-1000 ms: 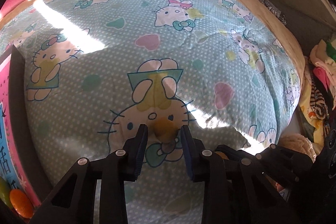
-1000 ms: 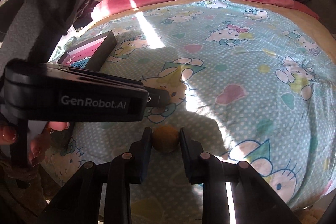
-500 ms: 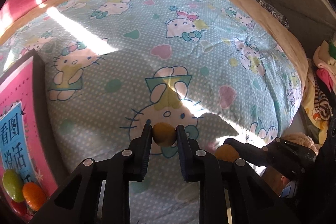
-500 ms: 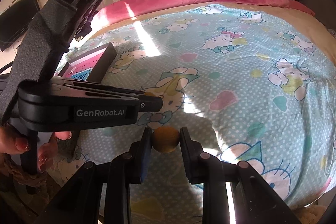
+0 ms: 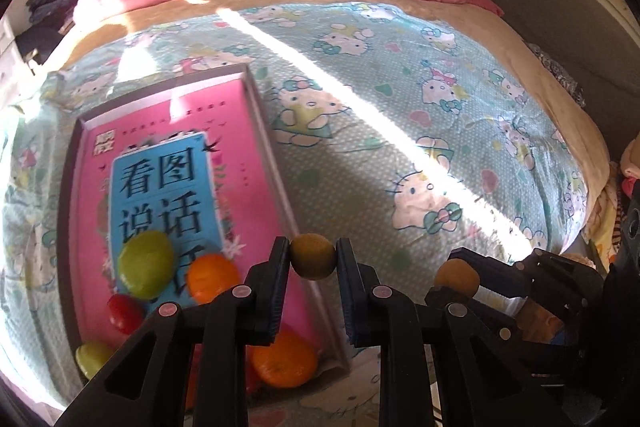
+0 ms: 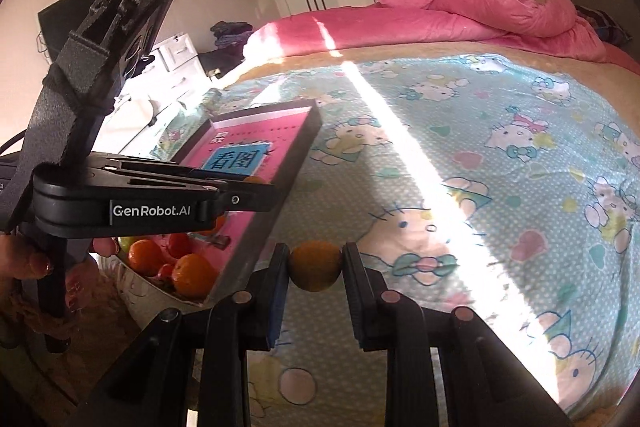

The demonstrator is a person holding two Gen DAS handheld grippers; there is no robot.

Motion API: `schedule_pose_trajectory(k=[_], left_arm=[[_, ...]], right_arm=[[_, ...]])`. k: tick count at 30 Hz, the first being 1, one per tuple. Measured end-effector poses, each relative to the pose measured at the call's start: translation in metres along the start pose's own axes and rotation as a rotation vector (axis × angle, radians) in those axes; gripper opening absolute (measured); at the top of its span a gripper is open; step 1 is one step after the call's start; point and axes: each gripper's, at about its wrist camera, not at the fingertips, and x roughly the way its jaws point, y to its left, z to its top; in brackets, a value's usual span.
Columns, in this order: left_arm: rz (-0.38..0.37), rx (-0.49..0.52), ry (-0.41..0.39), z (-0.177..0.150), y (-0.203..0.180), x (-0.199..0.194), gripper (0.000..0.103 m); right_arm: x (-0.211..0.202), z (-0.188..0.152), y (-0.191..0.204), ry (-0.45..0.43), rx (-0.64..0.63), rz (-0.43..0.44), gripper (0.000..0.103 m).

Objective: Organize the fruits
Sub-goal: 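Carry both small fruits over the pink tray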

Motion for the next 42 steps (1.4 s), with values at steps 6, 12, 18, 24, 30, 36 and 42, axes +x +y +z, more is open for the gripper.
schedule_pose_trajectory(k=[6,12,18,24,30,36,42], left_arm=[[0.052,-0.101,-0.028,-0.027,0.053,-0.03,0.024],[0.076,-0.177,-0.014,-0.05,0.088,-0.037,0.024],[0.09,-0.21,0.008,-0.063,0.106,-0.031,0.024],[0.098,-0.206,0.03,-0.064,0.108,-0.021,0.024],[0.104,-0.194,0.038,-0.063,0.105,-0.016,0.024],[0.103,-0.198,0.042,-0.064,0.105,-0.015,0.024],[0.102,-0.197,0.045,-0.064,0.104,-0.013,0.024]], right_arm=[[0.013,0.0,0.051,0.027,-0.091,0.058,0.027],[0.031,0.0,0.09,0.064,-0.167,0.089,0.027],[0.049,-0.004,0.117,0.106,-0.222,0.12,0.027],[0.068,-0.004,0.128,0.134,-0.256,0.118,0.027],[0.077,-0.003,0.133,0.142,-0.277,0.109,0.027],[0.084,-0.004,0.138,0.149,-0.295,0.106,0.027],[0.085,-0.006,0.136,0.153,-0.294,0.1,0.028]])
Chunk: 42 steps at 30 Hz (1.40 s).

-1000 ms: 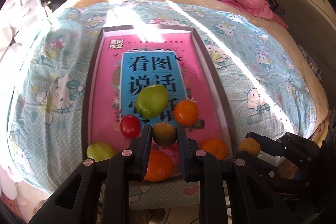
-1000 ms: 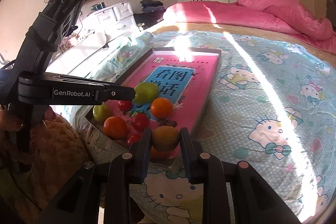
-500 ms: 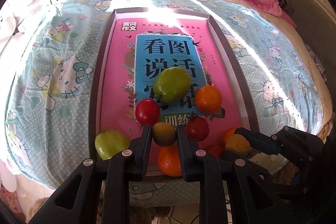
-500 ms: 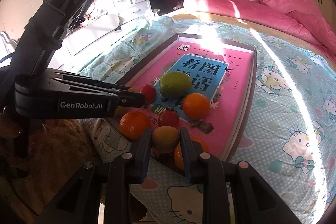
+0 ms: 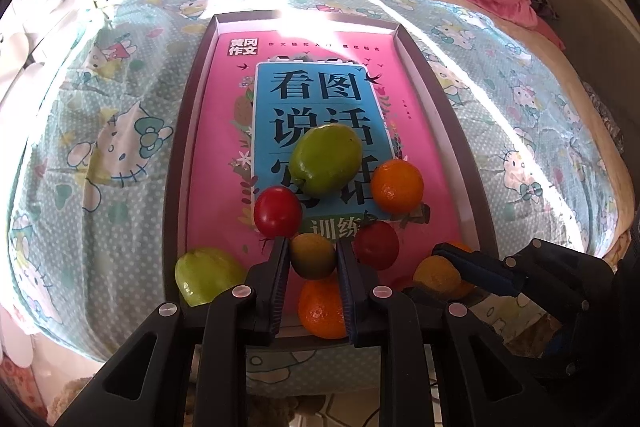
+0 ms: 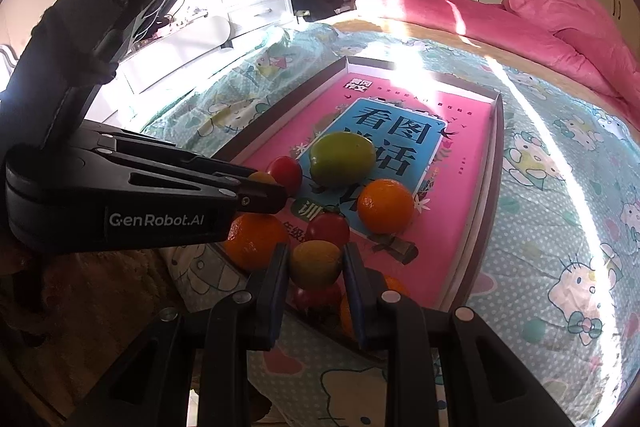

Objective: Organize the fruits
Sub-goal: 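Carry both small fruits over the pink tray, then lower both small fruits into the tray and open both tools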

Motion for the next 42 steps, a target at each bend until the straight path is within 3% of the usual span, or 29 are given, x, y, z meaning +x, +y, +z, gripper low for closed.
schedule_pose_trajectory(k=[16,24,35,42], left_arm=[[-0.01,0.006,-0.003,0.0,-0.004,0.0,0.025],[-0.003,0.017,-0.035,-0.001,-0.01,-0.009,0.043],[0.012,0.003,-0.13,-0.006,-0.03,-0.05,0.076],[0.034,-0.039,-0.173,-0.022,-0.045,-0.077,0.079]], right_arm=[[-0.011,-0.004,-0.01,-0.015,0.035,-0.008,0.029],[-0.031,-0.006,-0.022,-0.048,0.074,-0.027,0.035],[-0.091,-0.005,-0.041,-0.207,0.127,-0.125,0.065],[-0.135,-0.008,-0.05,-0.28,0.144,-0.177,0.082]])
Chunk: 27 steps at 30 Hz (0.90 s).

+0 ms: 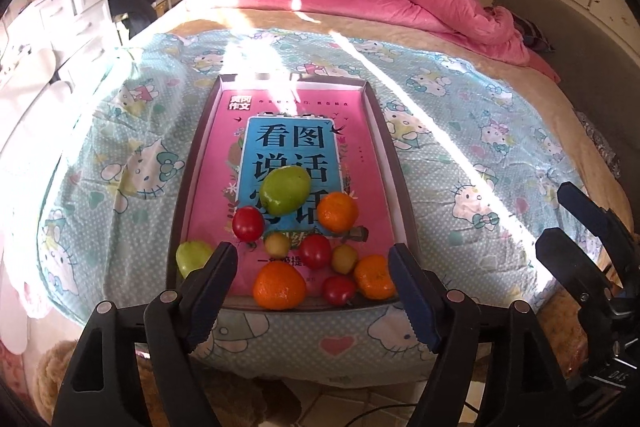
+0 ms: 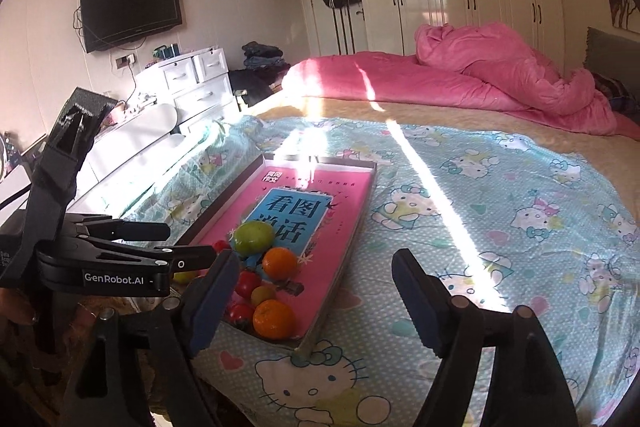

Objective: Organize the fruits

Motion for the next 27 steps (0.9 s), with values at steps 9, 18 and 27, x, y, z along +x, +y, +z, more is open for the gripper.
schedule_pose_trajectory(k=[9,18,27], left_arm=[[0.043,0.001,-0.034,-0.038,-0.03,-0.032,0.079],[0.073,-0.015,-0.029,-0.058,-0.028,-0.046,0.079],[0.073,-0.016,-0.01,-0.064,-0.027,-0.044,0.079]], right_arm=[[-0.039,-0.007,0.003,-0.002,-0.025,-0.007,0.101],[-0.056,-0.036,0.001,0.043,0.002,-0.027,0.101],[-0.06,-0.04,0.005,0.038,-0.015,-0.033,0.102]])
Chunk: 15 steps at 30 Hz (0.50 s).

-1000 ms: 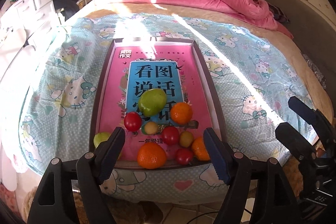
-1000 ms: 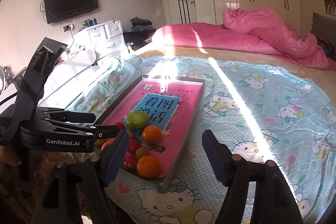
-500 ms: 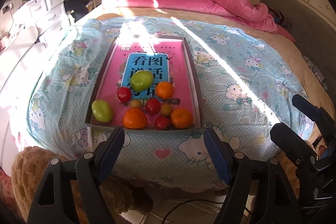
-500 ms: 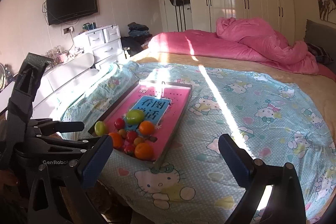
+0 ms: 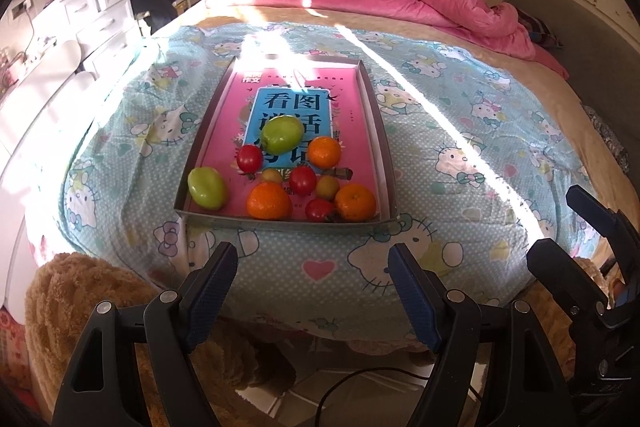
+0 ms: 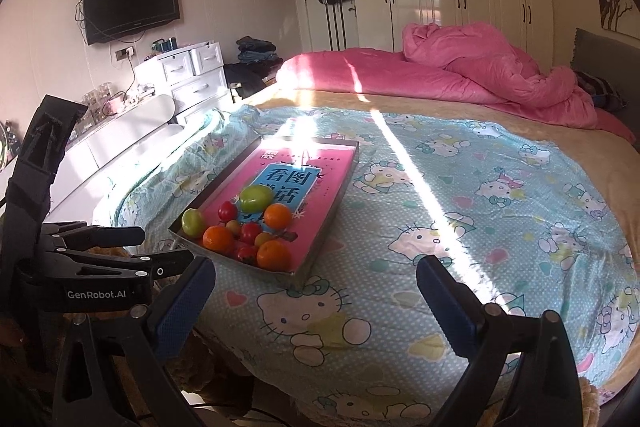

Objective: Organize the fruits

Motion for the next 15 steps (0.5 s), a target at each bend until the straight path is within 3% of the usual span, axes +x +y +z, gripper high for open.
schedule_pose_trajectory(k=[15], left_arm=[[0.002,0.009,-0.01,0.0006,-0.0021,-0.0028,0.079]], right_arm=[[0.0028,0.0002,0.0004,0.01,-0.005,-0.004,0.102]])
